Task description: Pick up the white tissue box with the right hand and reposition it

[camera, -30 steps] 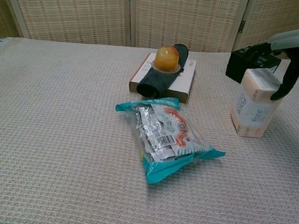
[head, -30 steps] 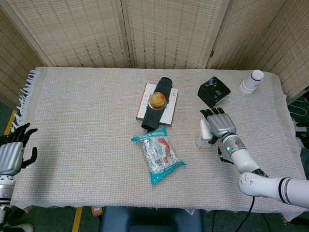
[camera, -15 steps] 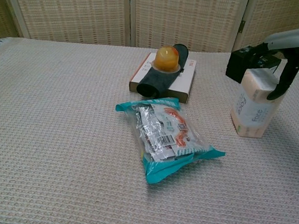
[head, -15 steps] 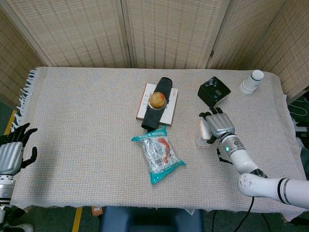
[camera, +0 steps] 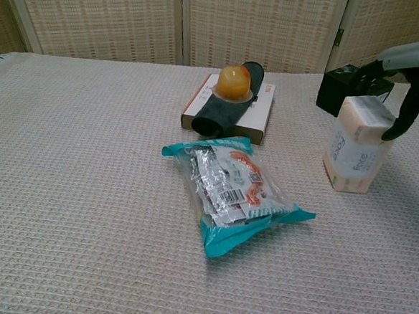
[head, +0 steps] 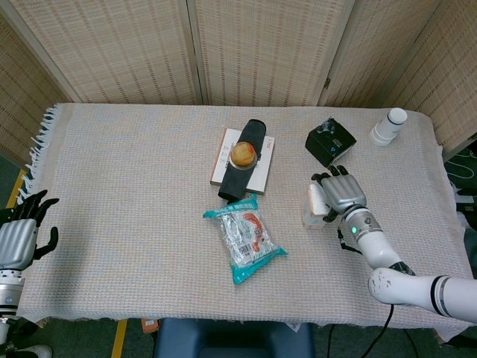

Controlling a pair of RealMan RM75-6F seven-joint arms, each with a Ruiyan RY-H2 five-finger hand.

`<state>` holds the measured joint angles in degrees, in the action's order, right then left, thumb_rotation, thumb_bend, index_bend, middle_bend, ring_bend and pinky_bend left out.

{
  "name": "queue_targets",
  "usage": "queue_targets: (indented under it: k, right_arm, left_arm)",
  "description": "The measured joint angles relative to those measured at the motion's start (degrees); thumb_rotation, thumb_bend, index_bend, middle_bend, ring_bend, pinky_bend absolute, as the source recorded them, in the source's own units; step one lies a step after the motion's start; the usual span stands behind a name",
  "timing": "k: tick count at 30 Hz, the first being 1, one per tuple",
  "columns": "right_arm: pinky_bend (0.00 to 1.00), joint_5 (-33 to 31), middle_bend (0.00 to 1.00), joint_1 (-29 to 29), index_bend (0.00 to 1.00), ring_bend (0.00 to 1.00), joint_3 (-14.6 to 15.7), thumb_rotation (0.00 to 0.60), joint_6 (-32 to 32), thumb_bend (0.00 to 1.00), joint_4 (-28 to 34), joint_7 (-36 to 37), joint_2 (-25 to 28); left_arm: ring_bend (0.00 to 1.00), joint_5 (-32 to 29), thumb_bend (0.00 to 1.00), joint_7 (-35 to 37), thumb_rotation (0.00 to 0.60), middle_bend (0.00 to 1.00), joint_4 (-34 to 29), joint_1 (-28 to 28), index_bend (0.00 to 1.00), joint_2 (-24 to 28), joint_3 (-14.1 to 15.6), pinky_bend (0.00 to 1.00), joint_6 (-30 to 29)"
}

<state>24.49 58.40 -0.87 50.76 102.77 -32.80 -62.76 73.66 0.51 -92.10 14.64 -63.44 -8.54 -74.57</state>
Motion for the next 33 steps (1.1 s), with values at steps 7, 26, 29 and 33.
queue_targets:
  k: [7, 26, 29, 33]
  right_arm:
    - [0.00, -0.28, 0.26, 0.12, 0.22, 0.05, -0.04, 0.600, -0.36, 0.07, -0.22, -0.11, -0.16]
    - [0.00, 12.79, 0.47, -5.16, 0.50, 0.25, -3.34, 0.600, 2.00, 0.25, -2.28, 11.55, -1.38]
    - [0.00, 18.44, 0.47, -8.15, 0.50, 0.26, -5.33, 0.600, 2.35, 0.26, -3.79, 22.30, -1.95]
    - [0.00, 27.08, 0.47, -12.71, 0.48, 0.25, -7.58, 0.600, 3.04, 0.26, -8.65, 41.61, -3.94]
  left_arm:
    - [0.00, 0.02, 0.55, 0.13, 0.600, 0.00, 0.11, -0.01, 0.18, 0.00, 0.01, 0.11, 0.02]
    - [0.00, 0.19, 0.55, 0.52, 0.600, 0.00, -0.10, -0.15, 0.18, 0.17, 0.00, 0.12, -0.21]
    - [0.00, 0.35, 0.55, 0.49, 0.600, 0.00, -0.14, -0.12, 0.18, 0.14, 0.01, 0.12, -0.25]
    - [0.00, 0.45, 0.55, 0.23, 0.600, 0.00, -0.22, -0.11, 0.18, 0.08, 0.12, 0.12, -0.23]
